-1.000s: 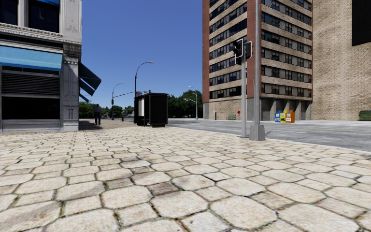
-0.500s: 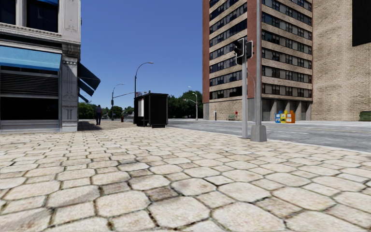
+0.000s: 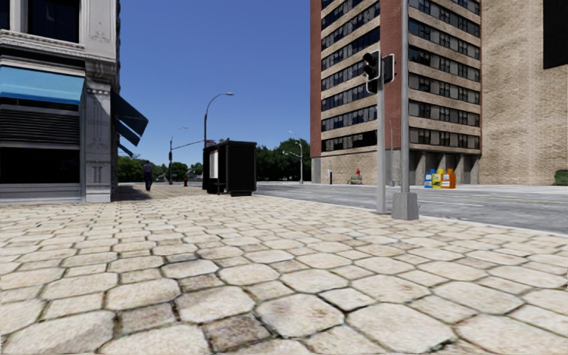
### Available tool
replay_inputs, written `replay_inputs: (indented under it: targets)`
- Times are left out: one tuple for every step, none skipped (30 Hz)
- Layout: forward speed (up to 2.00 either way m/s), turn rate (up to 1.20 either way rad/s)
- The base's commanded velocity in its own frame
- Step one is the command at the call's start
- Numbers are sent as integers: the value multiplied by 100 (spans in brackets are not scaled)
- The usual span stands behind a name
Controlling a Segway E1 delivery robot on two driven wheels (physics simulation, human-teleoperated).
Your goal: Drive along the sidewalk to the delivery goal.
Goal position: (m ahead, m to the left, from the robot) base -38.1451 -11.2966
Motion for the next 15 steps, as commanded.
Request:
replay_inputs:
  targets:
    - [92, 0]
    - [92, 0]
    - [92, 0]
    - [92, 0]
    - [92, 0]
    - [92, 0]
    - [92, 3]
    - [92, 8]
    - [92, 9]
    - [92, 10]
    - [92, 10]
    - [92, 16]
    - [92, 33]
    - [92, 38]
    - [92, 38]
